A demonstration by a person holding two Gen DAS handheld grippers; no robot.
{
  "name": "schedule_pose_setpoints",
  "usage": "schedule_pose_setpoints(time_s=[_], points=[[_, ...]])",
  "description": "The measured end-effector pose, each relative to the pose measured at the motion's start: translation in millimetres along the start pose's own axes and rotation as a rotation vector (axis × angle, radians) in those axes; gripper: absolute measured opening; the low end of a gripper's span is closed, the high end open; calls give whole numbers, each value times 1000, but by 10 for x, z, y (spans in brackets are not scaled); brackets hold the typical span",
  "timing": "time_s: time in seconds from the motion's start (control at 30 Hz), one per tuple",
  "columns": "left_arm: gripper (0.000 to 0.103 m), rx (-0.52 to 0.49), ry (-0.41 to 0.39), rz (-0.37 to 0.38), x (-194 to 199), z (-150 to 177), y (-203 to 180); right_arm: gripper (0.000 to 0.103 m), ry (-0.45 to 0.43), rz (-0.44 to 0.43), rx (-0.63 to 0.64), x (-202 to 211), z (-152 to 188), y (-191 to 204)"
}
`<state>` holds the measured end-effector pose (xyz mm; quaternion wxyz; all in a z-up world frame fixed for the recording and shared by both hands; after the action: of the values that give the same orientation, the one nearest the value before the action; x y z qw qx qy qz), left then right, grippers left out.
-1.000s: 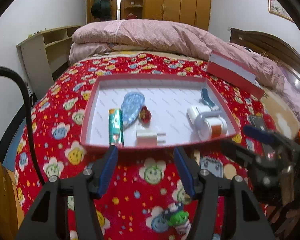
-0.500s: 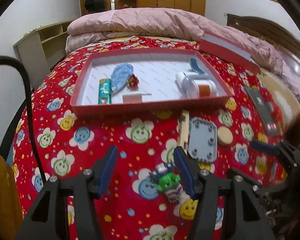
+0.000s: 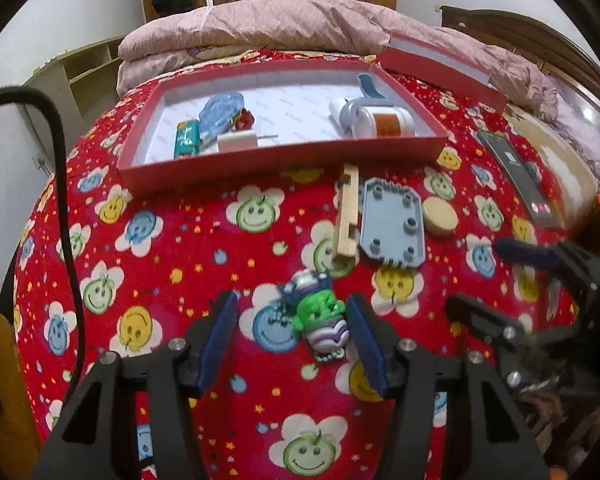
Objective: Organize rigid objects
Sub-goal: 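Withdraw both tools from the tray, left tool moving toward green figurine, then close left tool on green figurine toy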
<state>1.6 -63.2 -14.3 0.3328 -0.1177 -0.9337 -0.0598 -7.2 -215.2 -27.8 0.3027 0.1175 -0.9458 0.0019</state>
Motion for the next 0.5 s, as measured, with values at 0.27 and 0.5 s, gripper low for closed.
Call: schedule_pose_setpoints(time_s=[0.27, 0.5], points=[[40, -7, -25, 16, -36, 13, -53, 88, -3, -4, 0, 0, 6, -1], [28, -8, -32, 52, -16, 27, -118, 90, -10, -12, 1, 2, 9, 15]])
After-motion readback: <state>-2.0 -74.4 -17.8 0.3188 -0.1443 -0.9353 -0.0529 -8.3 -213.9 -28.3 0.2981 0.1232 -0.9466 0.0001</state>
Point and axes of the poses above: each gripper's, at about its wrist camera, not at the fingertips, and x roughly against the way its jaws point, y to its left, z to its underside, the point moved 4 cm from there along -x, roughly the way its jaws point, and after that the axes turned 12 degrees about -y, right-handed, at the moved point
